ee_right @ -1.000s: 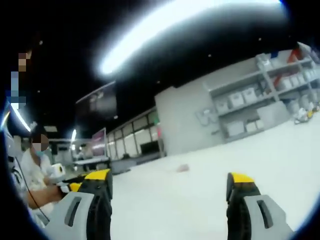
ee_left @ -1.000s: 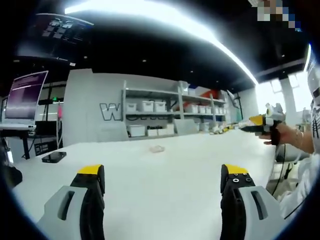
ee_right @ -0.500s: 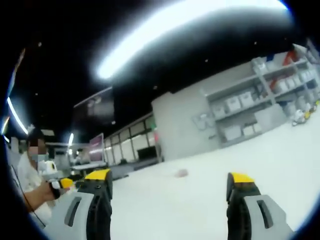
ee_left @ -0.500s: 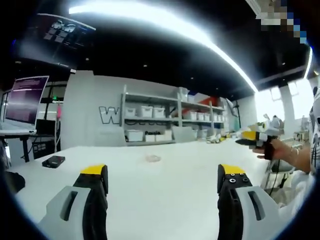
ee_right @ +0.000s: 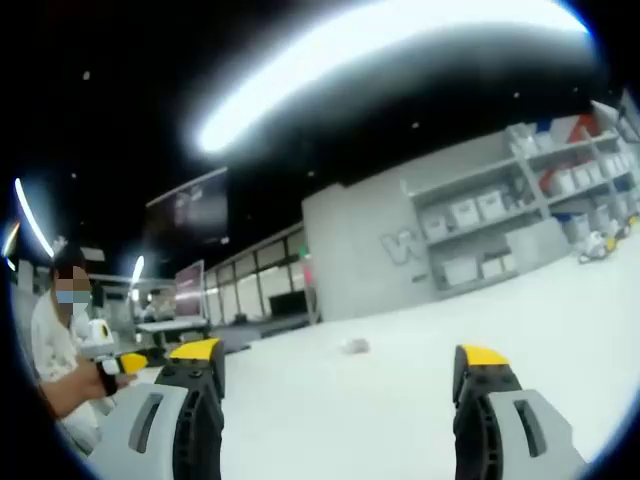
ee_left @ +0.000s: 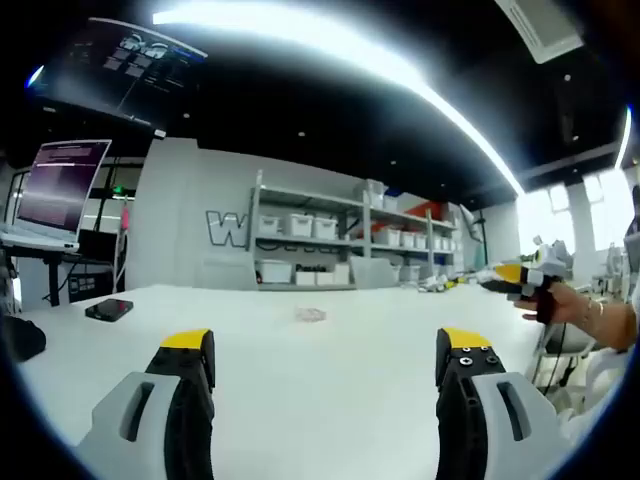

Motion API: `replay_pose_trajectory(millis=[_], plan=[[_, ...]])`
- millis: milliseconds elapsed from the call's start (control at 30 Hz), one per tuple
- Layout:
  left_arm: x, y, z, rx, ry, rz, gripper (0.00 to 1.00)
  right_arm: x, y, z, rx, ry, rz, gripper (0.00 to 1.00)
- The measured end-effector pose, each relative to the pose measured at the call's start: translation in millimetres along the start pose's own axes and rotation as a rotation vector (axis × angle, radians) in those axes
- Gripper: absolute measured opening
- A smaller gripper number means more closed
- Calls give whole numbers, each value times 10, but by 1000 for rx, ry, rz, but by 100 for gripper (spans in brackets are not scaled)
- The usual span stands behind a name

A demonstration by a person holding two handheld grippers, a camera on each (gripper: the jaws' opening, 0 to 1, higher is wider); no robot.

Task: Open the resealable bag by pulling the two sides of the seal apart until the entire bag opening is separated and visibly accessible.

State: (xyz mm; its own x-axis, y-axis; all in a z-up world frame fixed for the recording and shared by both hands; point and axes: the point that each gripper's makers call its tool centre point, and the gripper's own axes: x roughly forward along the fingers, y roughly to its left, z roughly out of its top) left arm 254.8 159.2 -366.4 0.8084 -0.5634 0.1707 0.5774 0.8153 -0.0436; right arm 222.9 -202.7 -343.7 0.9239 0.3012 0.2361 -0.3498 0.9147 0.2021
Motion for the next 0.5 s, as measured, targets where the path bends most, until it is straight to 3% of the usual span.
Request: replay_pose_trajectory(millis=[233,333,500], plan=[[102,-8,-46,-19,-6,-2,93,-32,-185,-24,11,-3,-31,96],[136,-58,-106,-1,15,-14,93,-38,-222,-49,16,1,-37,96],[137,-79,-82,14,-1,-19,94,-40,-219,-30,27,-8,-37,96]])
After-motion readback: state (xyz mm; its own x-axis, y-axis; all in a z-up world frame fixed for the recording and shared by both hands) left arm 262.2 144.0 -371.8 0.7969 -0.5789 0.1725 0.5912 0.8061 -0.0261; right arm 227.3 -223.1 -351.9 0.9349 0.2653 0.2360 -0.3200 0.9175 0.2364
